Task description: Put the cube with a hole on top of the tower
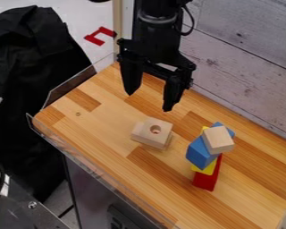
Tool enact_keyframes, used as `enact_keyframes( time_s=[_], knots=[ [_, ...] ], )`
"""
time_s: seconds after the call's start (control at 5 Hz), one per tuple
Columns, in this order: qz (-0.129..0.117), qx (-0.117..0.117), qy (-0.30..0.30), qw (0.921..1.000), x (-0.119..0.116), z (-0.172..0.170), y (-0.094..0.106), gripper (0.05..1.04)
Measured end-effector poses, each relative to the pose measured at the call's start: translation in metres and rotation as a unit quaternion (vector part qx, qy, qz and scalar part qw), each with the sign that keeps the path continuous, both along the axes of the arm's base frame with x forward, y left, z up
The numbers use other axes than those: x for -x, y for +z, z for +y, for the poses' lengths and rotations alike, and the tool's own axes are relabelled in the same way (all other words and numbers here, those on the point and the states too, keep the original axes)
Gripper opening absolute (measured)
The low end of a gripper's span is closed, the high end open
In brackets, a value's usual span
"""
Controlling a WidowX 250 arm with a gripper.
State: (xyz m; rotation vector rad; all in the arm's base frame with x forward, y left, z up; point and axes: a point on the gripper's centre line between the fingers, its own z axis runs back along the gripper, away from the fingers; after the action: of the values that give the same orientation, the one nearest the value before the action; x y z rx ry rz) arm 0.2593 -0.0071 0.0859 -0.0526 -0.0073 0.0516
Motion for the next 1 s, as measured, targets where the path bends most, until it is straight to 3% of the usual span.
enact_keyframes(
  time_s=[0.6, 1.0],
  knots=[
    [0.034, 0.01, 0.015, 0.9993, 0.006, -0.003, -0.018, 0.999],
    [0.04, 0.022, 0.074, 0.9962, -0.008, -0.011, -0.043, 0.999]
  ],
)
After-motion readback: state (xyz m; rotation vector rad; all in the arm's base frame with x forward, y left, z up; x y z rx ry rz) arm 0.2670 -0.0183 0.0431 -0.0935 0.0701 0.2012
